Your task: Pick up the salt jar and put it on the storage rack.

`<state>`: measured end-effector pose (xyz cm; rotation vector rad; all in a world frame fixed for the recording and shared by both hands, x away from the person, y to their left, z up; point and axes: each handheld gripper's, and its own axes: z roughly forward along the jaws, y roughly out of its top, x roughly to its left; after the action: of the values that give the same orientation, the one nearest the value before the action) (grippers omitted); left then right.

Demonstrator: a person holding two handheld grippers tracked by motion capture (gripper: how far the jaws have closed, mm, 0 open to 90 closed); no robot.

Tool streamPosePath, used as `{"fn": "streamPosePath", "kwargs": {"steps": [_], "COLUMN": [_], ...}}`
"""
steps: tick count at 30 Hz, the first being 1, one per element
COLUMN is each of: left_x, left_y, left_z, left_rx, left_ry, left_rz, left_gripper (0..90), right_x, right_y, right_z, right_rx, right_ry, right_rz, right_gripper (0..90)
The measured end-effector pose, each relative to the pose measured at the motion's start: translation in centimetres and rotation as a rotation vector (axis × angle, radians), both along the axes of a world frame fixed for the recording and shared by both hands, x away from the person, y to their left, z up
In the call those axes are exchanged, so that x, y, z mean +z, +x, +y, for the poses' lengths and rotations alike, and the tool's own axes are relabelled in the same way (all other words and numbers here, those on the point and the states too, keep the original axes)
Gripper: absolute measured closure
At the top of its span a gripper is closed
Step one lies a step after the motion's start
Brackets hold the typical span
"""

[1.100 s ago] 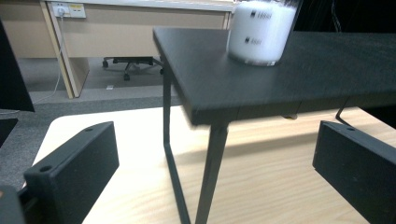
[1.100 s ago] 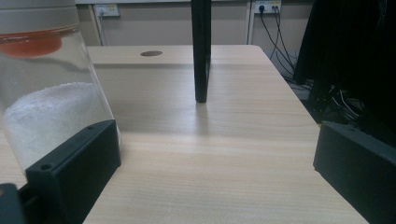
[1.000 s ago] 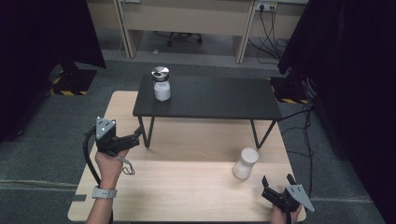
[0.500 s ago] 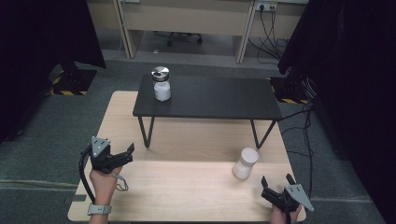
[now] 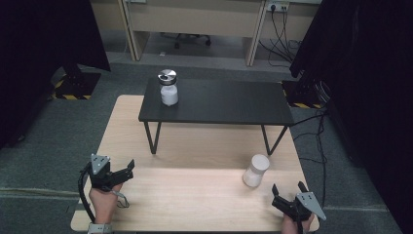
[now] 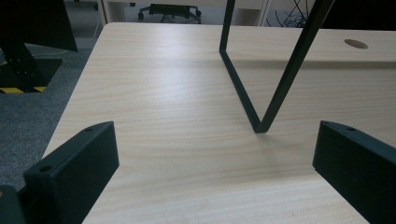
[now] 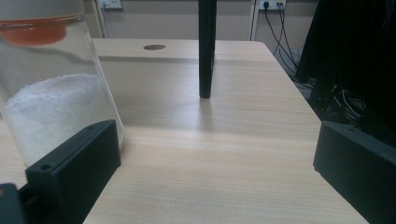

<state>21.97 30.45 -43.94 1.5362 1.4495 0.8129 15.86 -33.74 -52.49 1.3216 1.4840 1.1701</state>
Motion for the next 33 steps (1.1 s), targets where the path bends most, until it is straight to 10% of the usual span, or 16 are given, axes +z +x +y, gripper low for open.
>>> {"fn": "streamPosePath", "kwargs": {"steps": [17,33], "left_x": [-3.2,-3.8], "left_y": [-1.2,-1.4], "left_z": [0.9,1.1], "left_rx": [0.057,0.072], "left_ry": [-0.022,-0.045], "left_rz": [0.096,0.099], "left_gripper": [0.0,0.0], "right_x": [0.1,0.2], "right_y": [0.1,0.3], "right_z": [0.2,0.5], "right_rx": [0.004,0.0], "right_ry": [-0.023,-0.049], "right_rz": [0.008,0.015], "right_gripper": [0.8,0.8]}}
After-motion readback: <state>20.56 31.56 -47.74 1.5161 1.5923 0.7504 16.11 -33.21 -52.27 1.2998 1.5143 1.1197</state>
